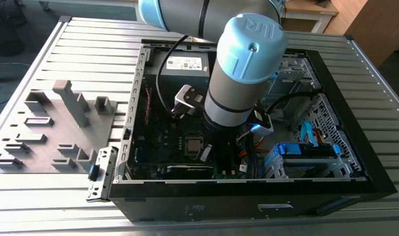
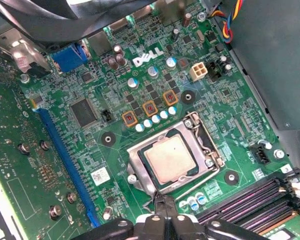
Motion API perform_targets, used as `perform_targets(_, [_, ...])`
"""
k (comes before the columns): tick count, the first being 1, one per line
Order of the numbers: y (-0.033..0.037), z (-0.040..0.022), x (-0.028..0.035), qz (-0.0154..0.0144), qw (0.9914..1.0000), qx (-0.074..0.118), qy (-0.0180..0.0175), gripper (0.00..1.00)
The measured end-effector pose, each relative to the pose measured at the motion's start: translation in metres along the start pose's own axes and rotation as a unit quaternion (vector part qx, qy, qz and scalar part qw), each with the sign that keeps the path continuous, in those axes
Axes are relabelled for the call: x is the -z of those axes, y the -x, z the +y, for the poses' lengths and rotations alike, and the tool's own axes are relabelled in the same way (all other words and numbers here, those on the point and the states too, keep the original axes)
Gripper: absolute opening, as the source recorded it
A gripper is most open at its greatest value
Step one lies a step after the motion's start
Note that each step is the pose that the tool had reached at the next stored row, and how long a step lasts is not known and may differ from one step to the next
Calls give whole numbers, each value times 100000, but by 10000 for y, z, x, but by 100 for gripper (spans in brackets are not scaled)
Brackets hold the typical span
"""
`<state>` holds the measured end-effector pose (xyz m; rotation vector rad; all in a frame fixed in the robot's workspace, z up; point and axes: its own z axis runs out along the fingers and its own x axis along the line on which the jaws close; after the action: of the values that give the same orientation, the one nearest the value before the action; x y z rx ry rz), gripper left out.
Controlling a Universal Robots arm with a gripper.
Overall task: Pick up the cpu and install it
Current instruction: 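Install the first cpu locking lever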
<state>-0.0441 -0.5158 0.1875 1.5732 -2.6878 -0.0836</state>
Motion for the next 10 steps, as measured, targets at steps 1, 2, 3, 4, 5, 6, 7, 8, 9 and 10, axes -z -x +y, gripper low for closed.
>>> perform_targets(1, [-7,0,0,-216,100000,16,84,12])
perform_targets(2, [-14,-2,0,-471,99999,43,196,12])
perform_targets(3, [-23,-4,0,-704,99997,65,303,12])
perform_targets(4, [-31,-8,0,-871,99995,86,375,12])
perform_targets(5, [-39,-11,0,-994,99994,104,427,12])
perform_targets(6, [-45,-14,0,-1092,99993,115,473,12])
perform_targets(7, [-52,-17,0,-1189,99991,127,522,12])
perform_targets(8, [-58,-19,0,-1271,99990,136,568,12])
perform_targets(9, [-63,-22,1,-1353,99989,144,617,12])
perform_targets(10, [-67,-23,2,-1441,99987,152,662,12])
